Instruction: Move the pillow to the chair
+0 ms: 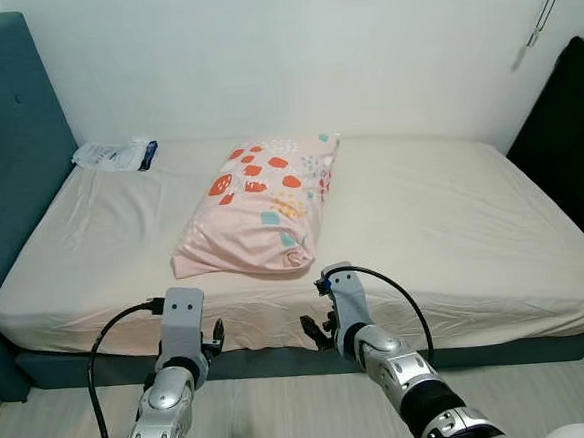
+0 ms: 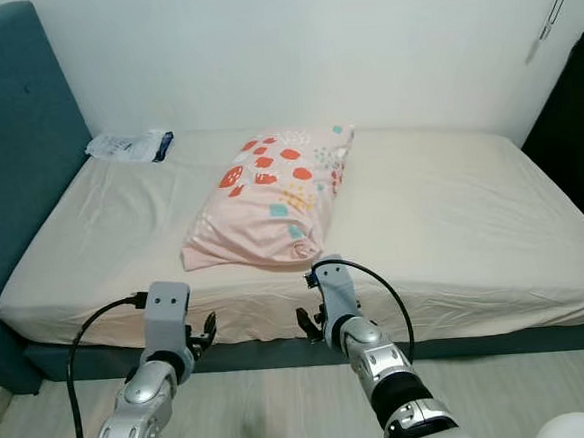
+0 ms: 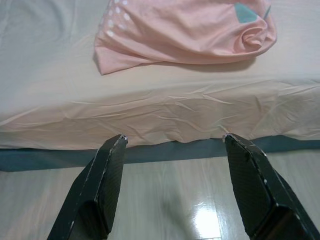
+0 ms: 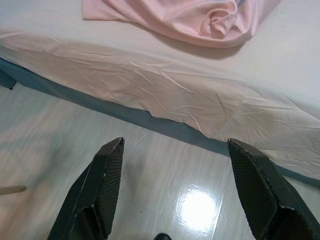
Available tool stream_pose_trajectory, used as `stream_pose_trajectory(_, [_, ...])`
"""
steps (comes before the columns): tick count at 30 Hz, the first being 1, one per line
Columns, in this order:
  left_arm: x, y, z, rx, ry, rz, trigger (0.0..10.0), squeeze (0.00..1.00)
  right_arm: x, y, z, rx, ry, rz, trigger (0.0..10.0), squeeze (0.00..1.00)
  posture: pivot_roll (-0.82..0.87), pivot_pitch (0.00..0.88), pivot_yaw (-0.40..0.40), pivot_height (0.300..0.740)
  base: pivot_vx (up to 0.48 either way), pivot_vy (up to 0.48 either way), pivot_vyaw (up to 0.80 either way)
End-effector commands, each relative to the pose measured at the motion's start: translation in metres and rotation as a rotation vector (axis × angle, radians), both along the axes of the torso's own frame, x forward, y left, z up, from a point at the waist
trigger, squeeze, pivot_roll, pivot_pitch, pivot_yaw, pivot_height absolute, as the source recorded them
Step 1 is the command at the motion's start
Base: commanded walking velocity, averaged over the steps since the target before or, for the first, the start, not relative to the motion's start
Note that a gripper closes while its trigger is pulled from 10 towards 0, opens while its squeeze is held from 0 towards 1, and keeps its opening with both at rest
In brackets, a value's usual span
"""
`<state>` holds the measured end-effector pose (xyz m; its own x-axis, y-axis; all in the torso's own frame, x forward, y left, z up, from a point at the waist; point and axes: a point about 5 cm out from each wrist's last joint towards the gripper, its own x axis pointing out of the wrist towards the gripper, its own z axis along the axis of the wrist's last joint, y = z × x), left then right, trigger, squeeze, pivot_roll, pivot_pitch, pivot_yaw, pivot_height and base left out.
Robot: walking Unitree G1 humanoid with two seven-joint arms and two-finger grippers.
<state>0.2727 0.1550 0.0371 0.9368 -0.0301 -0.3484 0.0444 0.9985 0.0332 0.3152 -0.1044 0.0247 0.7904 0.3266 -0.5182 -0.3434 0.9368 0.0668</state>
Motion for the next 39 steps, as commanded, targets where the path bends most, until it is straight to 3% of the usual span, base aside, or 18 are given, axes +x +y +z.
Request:
stream_pose_trajectory(1, [-0.002,0.001,-0.004,-0.022,0.023,0.019,10.0,0.00,0.000,-0.004,-0.001,0.002,0.004,-0.010,10.0,0.00,0.11,0.000,-0.058,0.723,0.000,0.000,0.00])
stream_pose_trajectory(17, [-0.001,0.000,-0.006,-0.076,0.052,0.031,10.0,0.00,0.001,-0.004,-0.001,-0.003,0.004,-0.012,10.0,0.00,0.10,0.000,-0.060,0.723,0.000,0.000,0.00])
stream_pose_trajectory(30, [0.005,-0.001,0.000,-0.009,0.007,0.002,10.0,0.00,0.006,-0.003,0.005,-0.001,-0.028,-0.019,10.0,0.00,0.10,0.000,-0.069,0.723,0.000,0.000,0.00])
stream_pose_trajectory(39, [0.006,0.007,0.006,0.032,-0.065,0.059,10.0,0.00,0.009,-0.006,0.014,0.007,-0.144,-0.016,10.0,0.00,0.10,0.000,-0.090,0.723,0.000,0.000,0.00])
